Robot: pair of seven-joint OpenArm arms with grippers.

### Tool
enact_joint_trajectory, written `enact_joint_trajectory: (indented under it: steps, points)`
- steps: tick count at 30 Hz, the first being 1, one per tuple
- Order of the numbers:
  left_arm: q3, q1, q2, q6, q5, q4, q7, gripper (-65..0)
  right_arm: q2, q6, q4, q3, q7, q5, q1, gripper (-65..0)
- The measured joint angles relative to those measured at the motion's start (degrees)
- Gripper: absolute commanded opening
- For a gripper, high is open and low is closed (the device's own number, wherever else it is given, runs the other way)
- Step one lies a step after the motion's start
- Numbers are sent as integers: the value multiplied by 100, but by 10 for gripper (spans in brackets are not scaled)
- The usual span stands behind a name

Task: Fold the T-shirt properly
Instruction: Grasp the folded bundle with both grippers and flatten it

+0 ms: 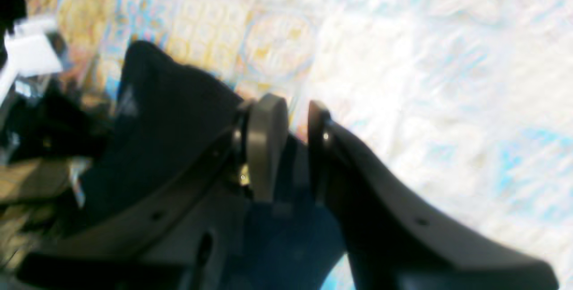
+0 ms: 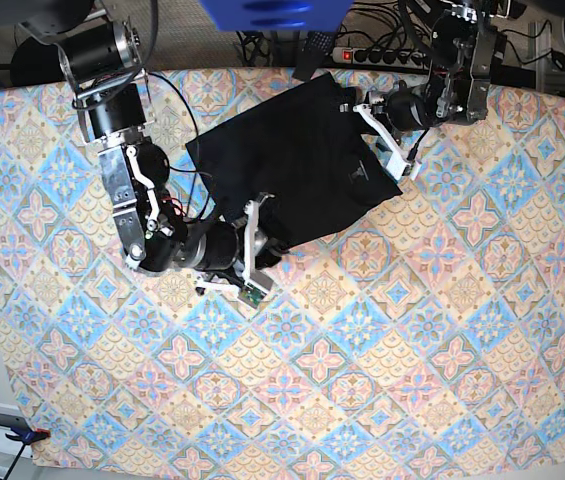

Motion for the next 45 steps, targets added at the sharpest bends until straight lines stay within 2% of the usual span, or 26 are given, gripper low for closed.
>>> enact_joint_trajectory:
  steps: [3,4,7,10,12,16,21,23,26,28,35,38,42,45]
  points:
    - [313,0,-85,-42,-39,-136,-297,-643,28,-22,-273,13,-175,-822,-81,-529]
    - [411,-4,-111,-42,-44,-155,-402,-643,-79,-79,-317,9,-192,-1158,-44,-529]
    - [581,-9,-59,-15,-52,-136,-444,-643,-354,-11,-527,-380,70,-1650,232,-529]
    - [586,354,-186,-7,15,291,-177,-644,-420,2,-584,-682,452,-2052,321,-529]
    - [603,680,-286,42,131,645,11,-644,-361,0,-619,-726,422,-2306,297,-529]
    - [605,1086,-522,17,109,1436,72,-643,-254,-15,-951,-732,385,-2341,284,-529]
    - [562,1196,-555,37,127,1880,-22,-643,-337,-20,-994,-719,420,-2339,297,-529]
    - [590,1248,-503,26,114,1899,22,-643,-326,0,-855,-719,411,-2321,295,-529]
    - [581,1130,-205,28,136,1875,79,-643,-310,-17,-741,-717,400,-2341,319,-529]
    - [608,920,-20,26,151,1816,9,-644,-332,4,-756,-748,391,-2339,400,-529]
    - [723,442,511,31,146,885,33,-644,-887,9,-1200,-763,507,-2295,968,-529]
    - [1019,90,560,26,153,380,-22,-644,-863,-7,-1727,-791,619,-2334,1147,-529]
    - [1075,-76,557,24,140,61,-52,-644,-741,-39,-2503,-1268,678,-2424,1180,-529]
    - [1091,-85,446,-44,455,37,-52,-644,-739,-20,-2712,-1572,730,-2376,1097,-529]
